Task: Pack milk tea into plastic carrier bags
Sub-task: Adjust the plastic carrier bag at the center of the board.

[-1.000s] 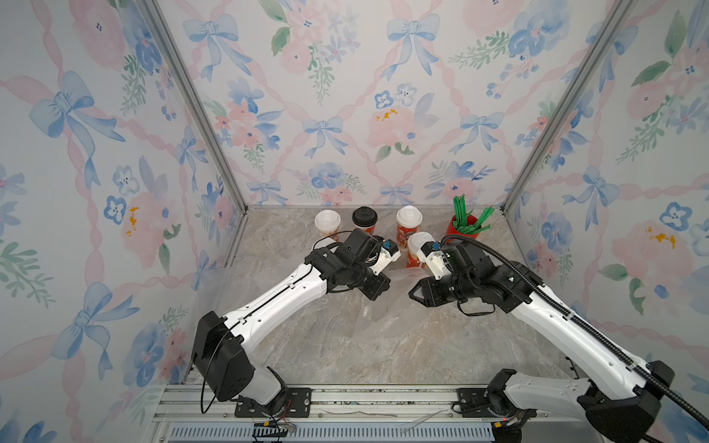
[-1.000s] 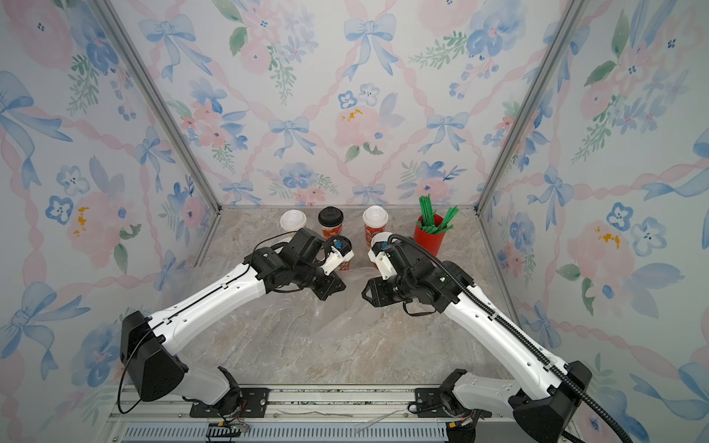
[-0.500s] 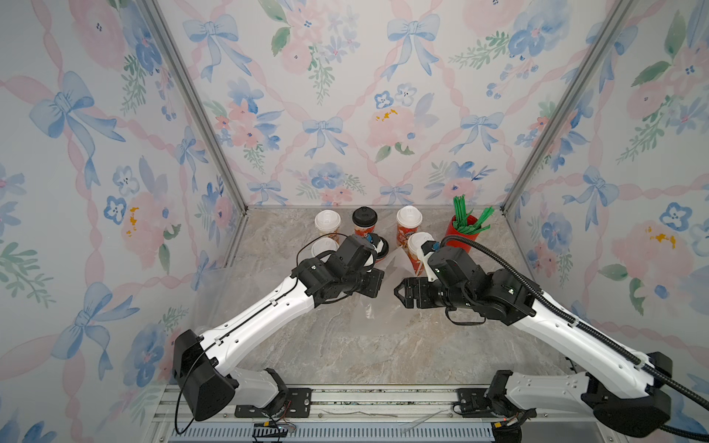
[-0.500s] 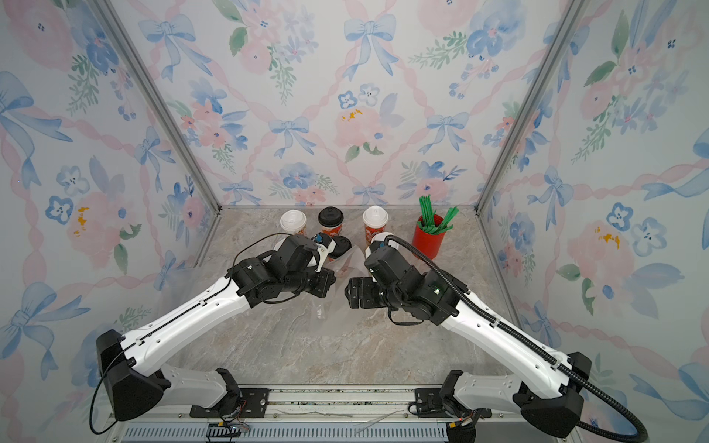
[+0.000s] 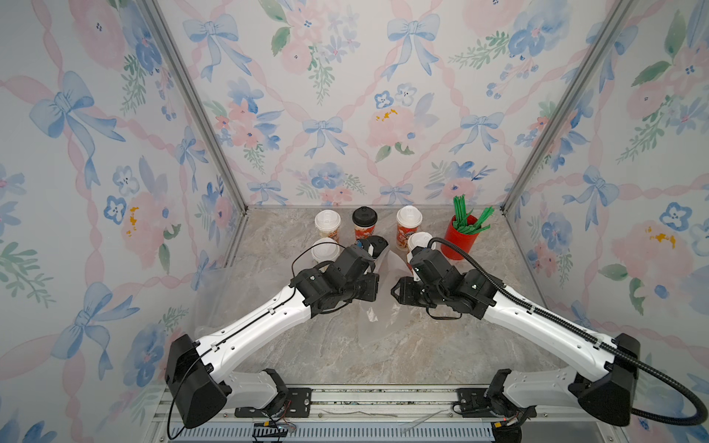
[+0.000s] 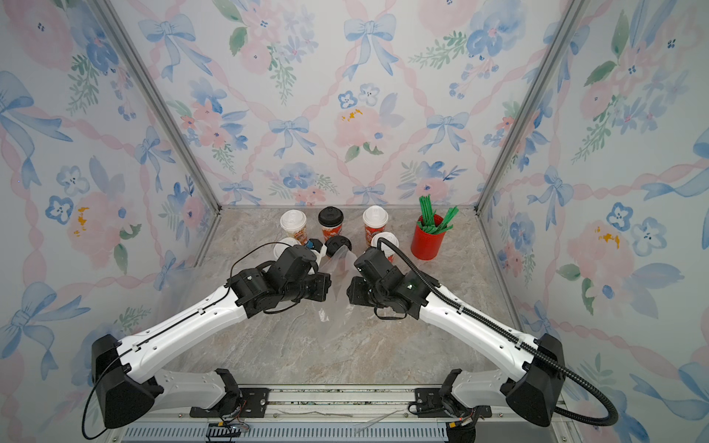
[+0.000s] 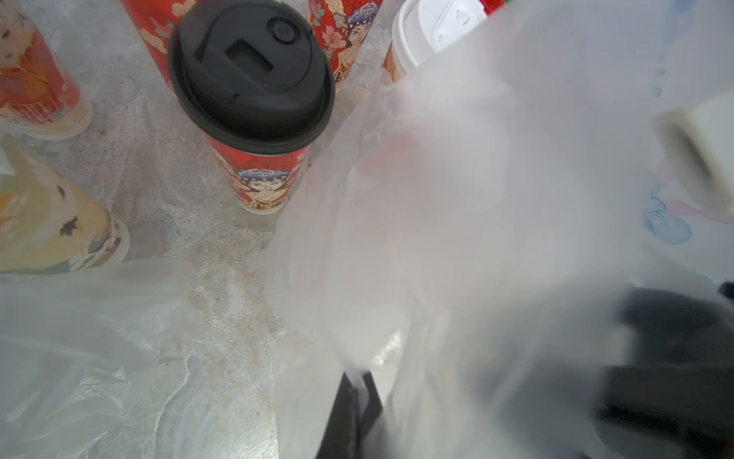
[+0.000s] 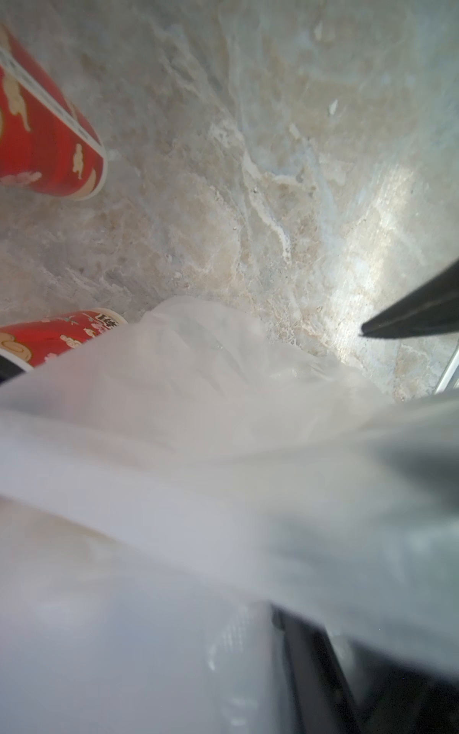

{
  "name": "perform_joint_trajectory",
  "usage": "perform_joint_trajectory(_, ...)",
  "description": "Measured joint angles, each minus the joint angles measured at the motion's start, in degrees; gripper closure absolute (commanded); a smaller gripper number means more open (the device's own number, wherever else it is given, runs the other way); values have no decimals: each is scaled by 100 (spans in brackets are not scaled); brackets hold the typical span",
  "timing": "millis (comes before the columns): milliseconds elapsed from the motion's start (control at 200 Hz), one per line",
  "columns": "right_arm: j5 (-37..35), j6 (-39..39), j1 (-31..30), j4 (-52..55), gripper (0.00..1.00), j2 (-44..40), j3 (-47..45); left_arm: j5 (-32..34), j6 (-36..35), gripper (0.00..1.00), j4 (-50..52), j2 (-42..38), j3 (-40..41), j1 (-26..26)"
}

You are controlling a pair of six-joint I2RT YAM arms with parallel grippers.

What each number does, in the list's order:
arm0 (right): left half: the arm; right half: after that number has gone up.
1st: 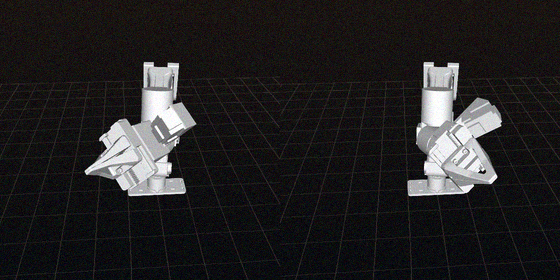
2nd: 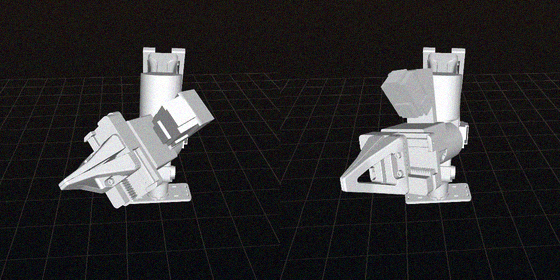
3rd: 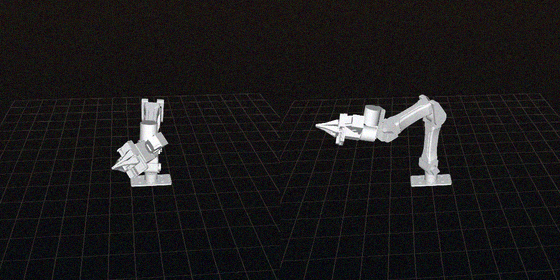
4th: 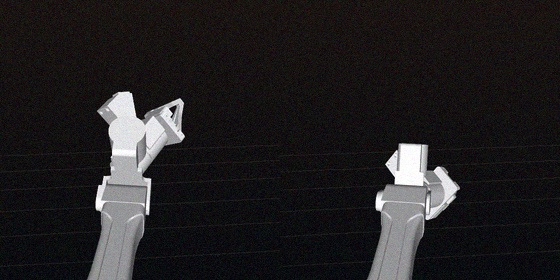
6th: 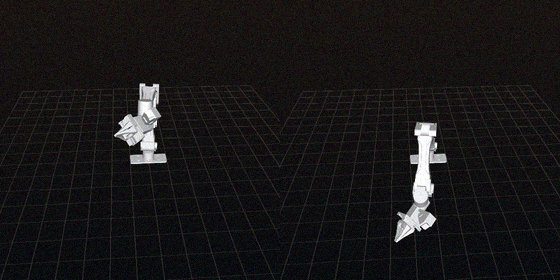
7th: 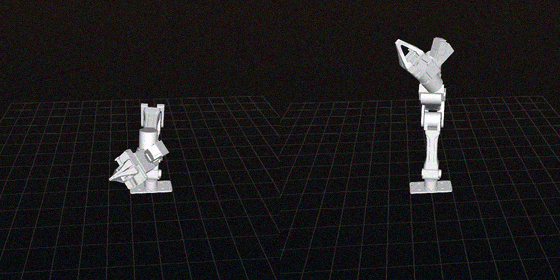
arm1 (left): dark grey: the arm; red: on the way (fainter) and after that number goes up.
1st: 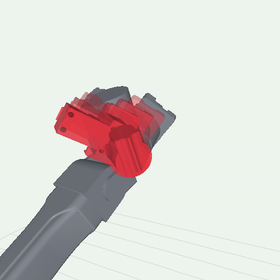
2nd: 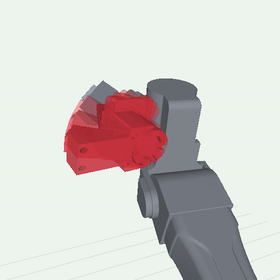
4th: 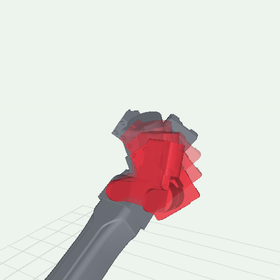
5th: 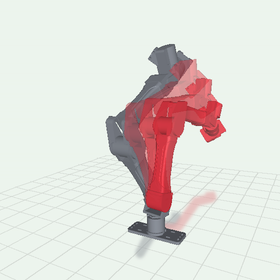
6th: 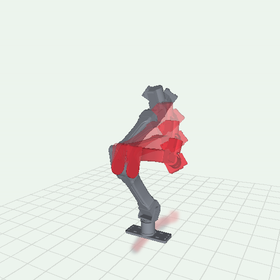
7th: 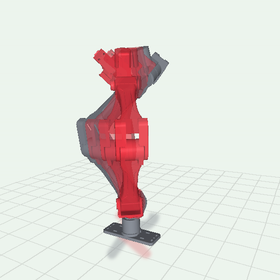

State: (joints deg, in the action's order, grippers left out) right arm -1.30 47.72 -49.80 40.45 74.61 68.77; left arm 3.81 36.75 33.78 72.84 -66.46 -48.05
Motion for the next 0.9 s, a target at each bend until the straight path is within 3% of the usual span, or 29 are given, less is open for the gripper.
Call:
perform_joint_trajectory(250, -177, -315, 179, 767, 99, -2, 170, 424, 310, 100, -85, -544, 673, 0)
perform_joint_trajectory(435, -278, -540, 273, 1259, 100, -2, 369, 643, 498, 98, -66, -1054, 1021, 2)
perform_joint_trajectory(525, -256, -682, 286, 1392, 100, 15, 466, 638, 514, 92, -79, -1198, 1032, 15)
perform_joint_trajectory(620, -164, -852, 286, 1427, 88, 98, 540, 560, 476, 87, -92, -1209, 1032, 28)
perform_joint_trajectory(775, 181, -981, 289, 1384, 52, 299, 610, 372, 330, 99, -92, -1067, 973, 44)
perform_joint_trajectory(900, 407, -977, 238, 1246, 36, 348, 752, 236, 245, 100, -111, -975, 911, 44)
